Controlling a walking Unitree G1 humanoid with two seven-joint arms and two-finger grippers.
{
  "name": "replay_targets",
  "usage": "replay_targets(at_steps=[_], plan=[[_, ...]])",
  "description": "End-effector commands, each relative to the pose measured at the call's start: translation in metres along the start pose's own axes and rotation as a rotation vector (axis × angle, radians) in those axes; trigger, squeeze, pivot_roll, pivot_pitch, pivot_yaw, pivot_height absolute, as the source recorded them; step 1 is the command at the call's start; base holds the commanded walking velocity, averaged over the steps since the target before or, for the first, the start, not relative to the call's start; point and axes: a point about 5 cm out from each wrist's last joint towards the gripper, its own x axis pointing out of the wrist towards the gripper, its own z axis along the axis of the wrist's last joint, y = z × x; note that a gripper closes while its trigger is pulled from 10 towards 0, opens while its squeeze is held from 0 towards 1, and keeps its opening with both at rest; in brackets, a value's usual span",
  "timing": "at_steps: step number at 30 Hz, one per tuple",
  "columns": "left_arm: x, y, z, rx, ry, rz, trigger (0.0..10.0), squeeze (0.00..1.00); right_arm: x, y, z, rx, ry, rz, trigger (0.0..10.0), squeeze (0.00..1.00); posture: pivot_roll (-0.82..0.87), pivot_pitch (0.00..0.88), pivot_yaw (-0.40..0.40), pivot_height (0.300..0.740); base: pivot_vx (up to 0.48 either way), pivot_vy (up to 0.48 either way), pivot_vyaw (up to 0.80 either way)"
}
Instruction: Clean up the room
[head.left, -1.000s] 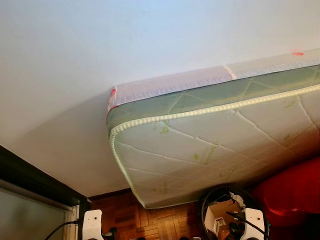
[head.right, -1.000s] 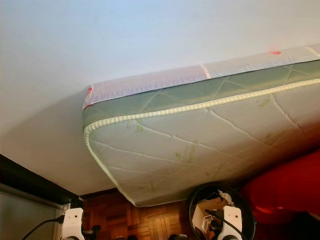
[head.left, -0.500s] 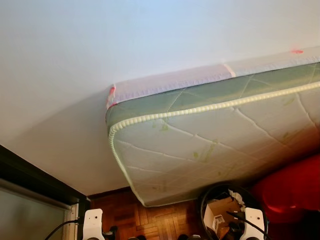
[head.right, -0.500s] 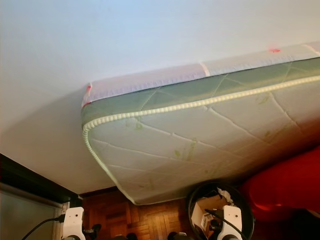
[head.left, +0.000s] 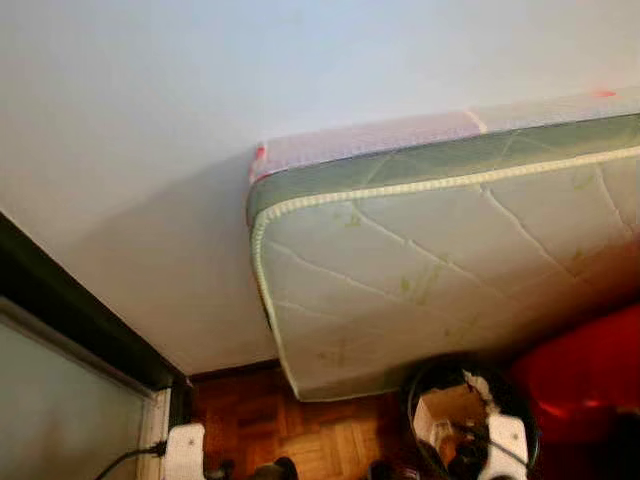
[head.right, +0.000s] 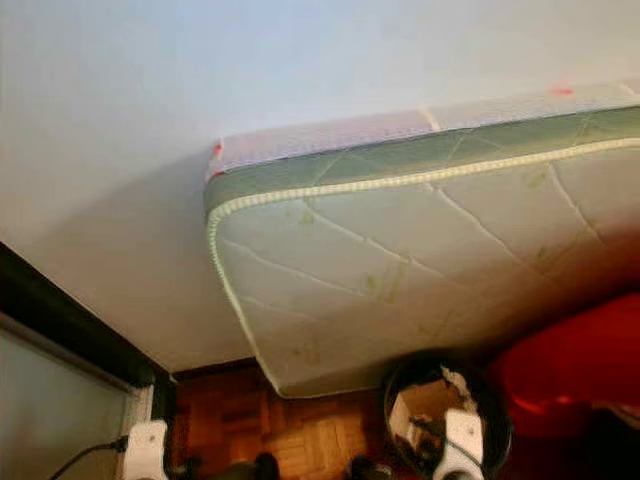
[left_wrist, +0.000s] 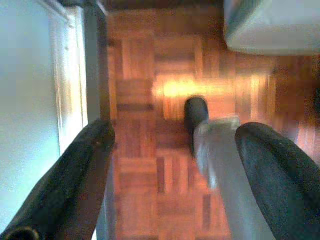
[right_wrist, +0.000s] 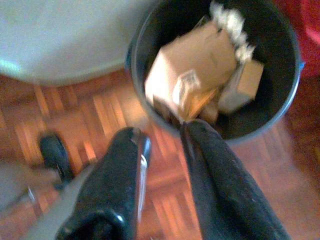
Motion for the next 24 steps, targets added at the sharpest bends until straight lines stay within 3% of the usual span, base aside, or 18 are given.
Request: replay_targets(at_steps=[1,11,24], plan=[[-0.0054,0.0032,-0.0205,-0.012,0.061,0.015,10.0,0.0,0.0023,0.0012,0.0089,-0.001,-0.02,0.005,10.0,0.0,-0.05,0.177,0.02,0.74,0.0,0.0,0.0],[-0.0047,0.0009,-0.0192,-0.019,0.06,0.008,10.0,0.0,0.0022,0.0008,0.0082,0.008,-0.017,-0.001,10.0,0.0,-0.05,0.173,0.019,0.74,0.0,0.0,0.0],[-0.0036,-0.0004,-0.0149,0.004,0.043,0.003,10.0,0.0,0.0021,0.0001,0.0075,0.0,-0.006,0.0,10.0,0.0,-0.05,0.178,0.018,0.74,0.0,-0.031,-0.74]])
